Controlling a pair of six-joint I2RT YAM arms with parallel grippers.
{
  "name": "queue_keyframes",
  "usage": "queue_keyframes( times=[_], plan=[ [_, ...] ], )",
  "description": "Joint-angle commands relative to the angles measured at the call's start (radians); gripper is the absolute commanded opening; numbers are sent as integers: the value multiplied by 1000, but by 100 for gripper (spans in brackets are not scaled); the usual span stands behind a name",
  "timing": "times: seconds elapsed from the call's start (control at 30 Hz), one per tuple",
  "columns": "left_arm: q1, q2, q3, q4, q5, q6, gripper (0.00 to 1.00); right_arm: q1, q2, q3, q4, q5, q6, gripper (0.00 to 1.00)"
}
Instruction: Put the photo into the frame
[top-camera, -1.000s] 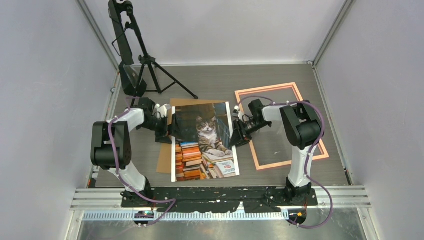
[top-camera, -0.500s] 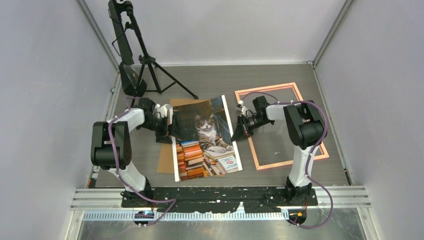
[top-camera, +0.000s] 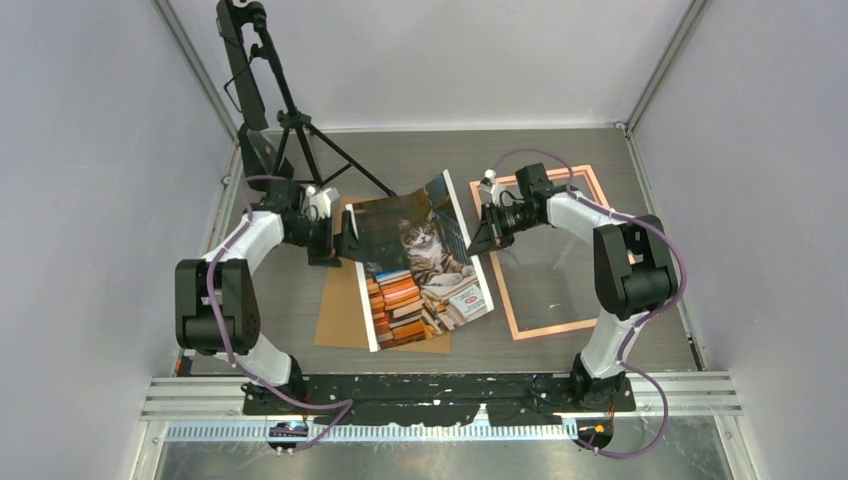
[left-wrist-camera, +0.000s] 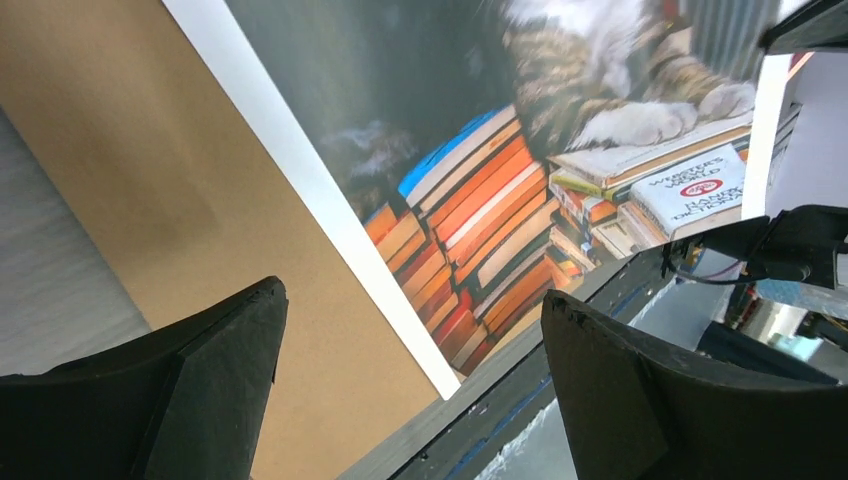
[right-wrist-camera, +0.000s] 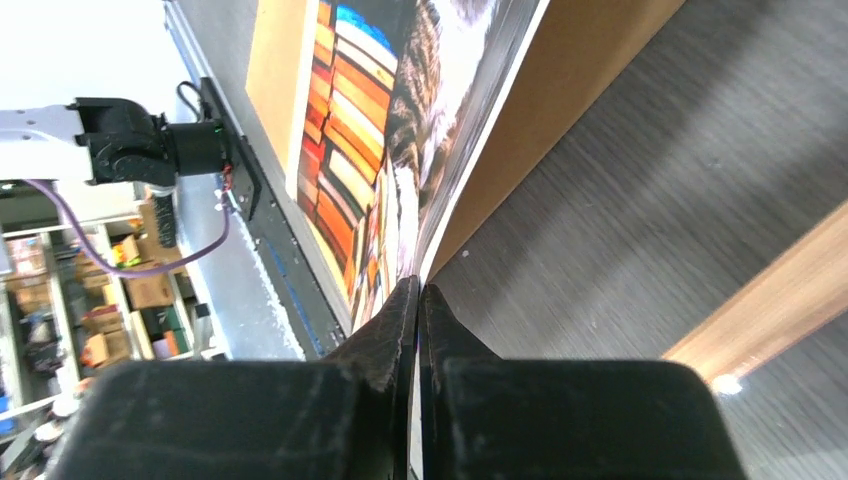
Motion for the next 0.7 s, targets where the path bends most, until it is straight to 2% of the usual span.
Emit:
queue_keyframes(
  times=[0.0, 0.23, 0.67],
  plan=[
    [-21, -72, 142, -26, -12, -36, 96, 2, -78, 90, -74, 106, -51, 5],
    [-151, -87, 336, -6, -133, -214, 96, 13, -137, 163, -132, 206, -53, 5],
    [-373, 160, 808, 1, -199, -685, 96, 94, -251, 231, -179, 390, -66, 5]
  ],
)
